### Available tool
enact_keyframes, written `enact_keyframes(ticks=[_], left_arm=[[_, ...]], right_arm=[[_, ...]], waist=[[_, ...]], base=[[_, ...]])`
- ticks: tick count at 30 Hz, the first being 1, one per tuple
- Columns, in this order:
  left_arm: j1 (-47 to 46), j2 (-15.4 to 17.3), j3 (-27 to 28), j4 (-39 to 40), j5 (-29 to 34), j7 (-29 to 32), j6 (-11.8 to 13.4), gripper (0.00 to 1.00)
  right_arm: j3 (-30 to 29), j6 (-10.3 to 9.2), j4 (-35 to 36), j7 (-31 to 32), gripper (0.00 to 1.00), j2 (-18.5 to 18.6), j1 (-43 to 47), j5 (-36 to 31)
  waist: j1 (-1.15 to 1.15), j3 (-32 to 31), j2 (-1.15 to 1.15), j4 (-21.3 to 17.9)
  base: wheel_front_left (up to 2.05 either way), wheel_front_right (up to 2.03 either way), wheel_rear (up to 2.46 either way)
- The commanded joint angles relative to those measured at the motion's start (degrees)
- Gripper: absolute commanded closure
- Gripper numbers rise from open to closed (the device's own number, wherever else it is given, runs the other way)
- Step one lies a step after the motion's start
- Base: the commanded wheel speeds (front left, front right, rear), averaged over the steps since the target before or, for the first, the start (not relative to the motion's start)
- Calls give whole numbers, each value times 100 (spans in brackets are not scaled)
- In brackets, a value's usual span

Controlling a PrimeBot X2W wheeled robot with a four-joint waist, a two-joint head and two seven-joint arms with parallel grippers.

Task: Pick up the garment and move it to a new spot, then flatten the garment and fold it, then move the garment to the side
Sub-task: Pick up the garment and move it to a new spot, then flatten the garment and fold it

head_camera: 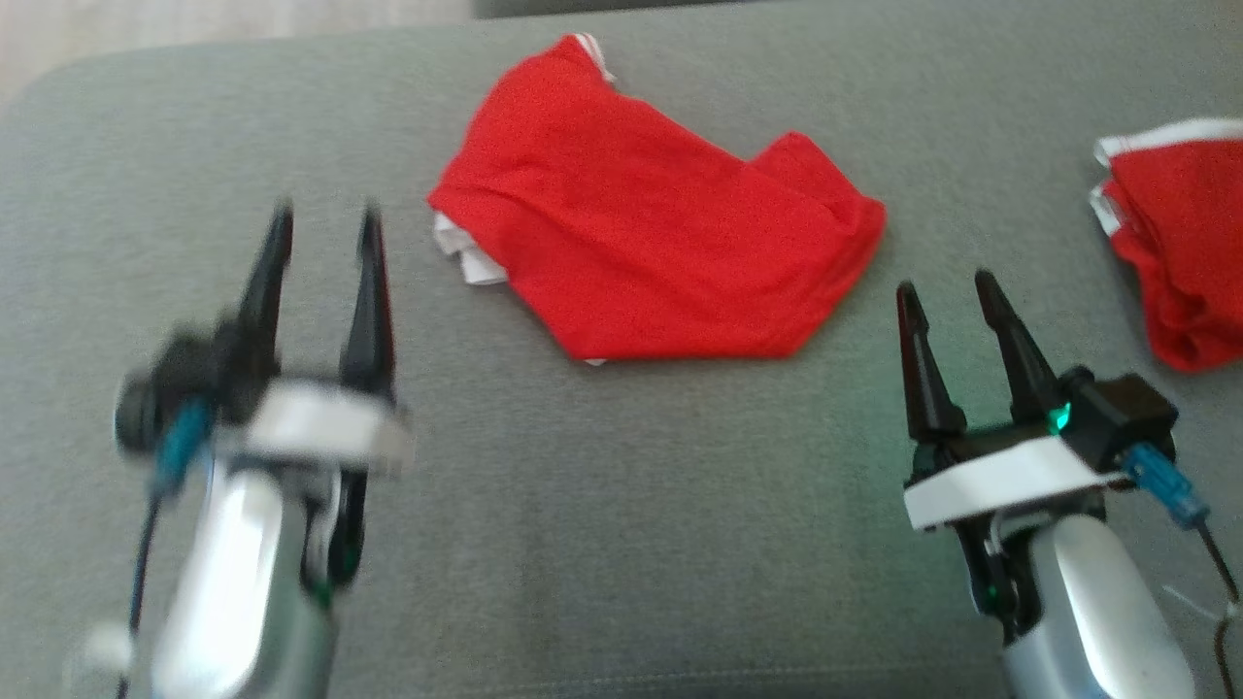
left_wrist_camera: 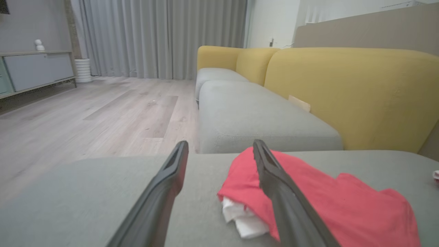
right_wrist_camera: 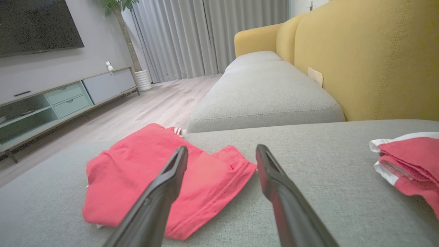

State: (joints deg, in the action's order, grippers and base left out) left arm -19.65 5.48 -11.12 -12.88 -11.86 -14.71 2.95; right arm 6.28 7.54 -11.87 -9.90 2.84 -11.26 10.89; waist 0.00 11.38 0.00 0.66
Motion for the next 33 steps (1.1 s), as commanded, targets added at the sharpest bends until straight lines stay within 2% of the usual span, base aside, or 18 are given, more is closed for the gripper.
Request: enact_keyframes(ticks=[1,6,12,18,19,25,33], left_arm=[[333,137,305,423,91,-29,-57,0],[1296,-82,471,1039,90,-29,-175,0],[1431,-232,441,1181,60,-29,-244,0],[1307,-256,135,1094,-43,-29,-294,0],[1307,-256,135,1094,-43,-29,-294,0],[1234,-258,-130,1036,-309,-29,-140,0],[1166,-259,-323,1016,-490,-29,0,0]], right_arm=[[61,-5,219,41,0,4,46,-64],[-53,-5,268,114,0,4,301,-97],[-3,-5,352,218,0,4,326,-171],[839,-5,128,602,0,4,113,-449],[839,-5,128,602,0,4,113,-449],[1510,-5,-690,934,0,4,-400,-760],[1271,-5,-1912,840,0,50,-1137,-1463]], waist=[[0,-206,0,248],[0,-330,0,546],[0,-300,0,820],[0,-152,0,1087],[0,-152,0,1087],[0,8,0,1469],[0,153,0,1962]], base=[[0,0,0],[0,0,0],[0,0,0],[0,0,0],[0,0,0],[0,0,0],[0,0,0]])
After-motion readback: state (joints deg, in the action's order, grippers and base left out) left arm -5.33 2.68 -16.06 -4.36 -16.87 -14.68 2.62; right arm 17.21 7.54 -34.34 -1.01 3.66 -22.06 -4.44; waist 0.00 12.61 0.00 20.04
